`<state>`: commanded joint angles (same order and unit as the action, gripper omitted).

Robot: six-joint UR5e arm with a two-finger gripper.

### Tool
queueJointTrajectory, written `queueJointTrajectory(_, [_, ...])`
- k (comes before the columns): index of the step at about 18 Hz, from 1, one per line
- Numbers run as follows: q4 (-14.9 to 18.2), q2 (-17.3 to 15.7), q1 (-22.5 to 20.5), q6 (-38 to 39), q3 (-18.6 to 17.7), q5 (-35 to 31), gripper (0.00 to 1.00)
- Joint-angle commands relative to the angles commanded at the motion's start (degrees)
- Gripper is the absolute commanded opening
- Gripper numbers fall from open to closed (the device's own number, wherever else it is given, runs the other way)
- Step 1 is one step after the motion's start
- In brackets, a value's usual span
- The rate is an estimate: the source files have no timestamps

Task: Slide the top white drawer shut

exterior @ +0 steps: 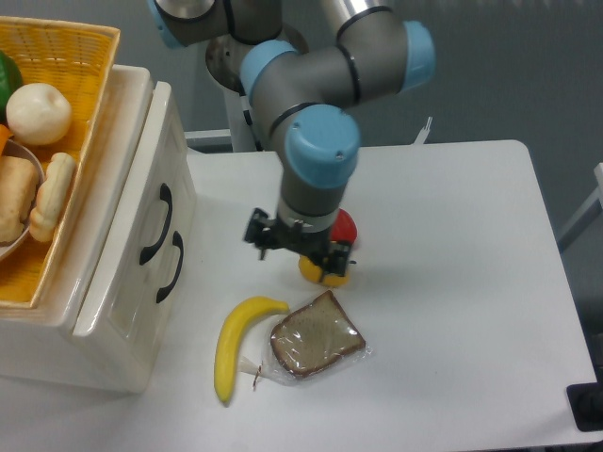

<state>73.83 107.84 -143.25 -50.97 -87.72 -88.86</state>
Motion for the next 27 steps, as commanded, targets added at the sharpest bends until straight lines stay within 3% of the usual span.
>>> queueJointTrajectory(4, [-1.32, 0.17, -3.52, -5.80, 0.00, -0.26, 1.00])
queueJointTrajectory(9, [-3.87, 0.70, -6.51, -5.63, -0.44, -0.35, 1.00])
queueJointTrajectory(27, [-3.79, -1.41, -6.96, -4.49, -0.53, -0.62, 1.00])
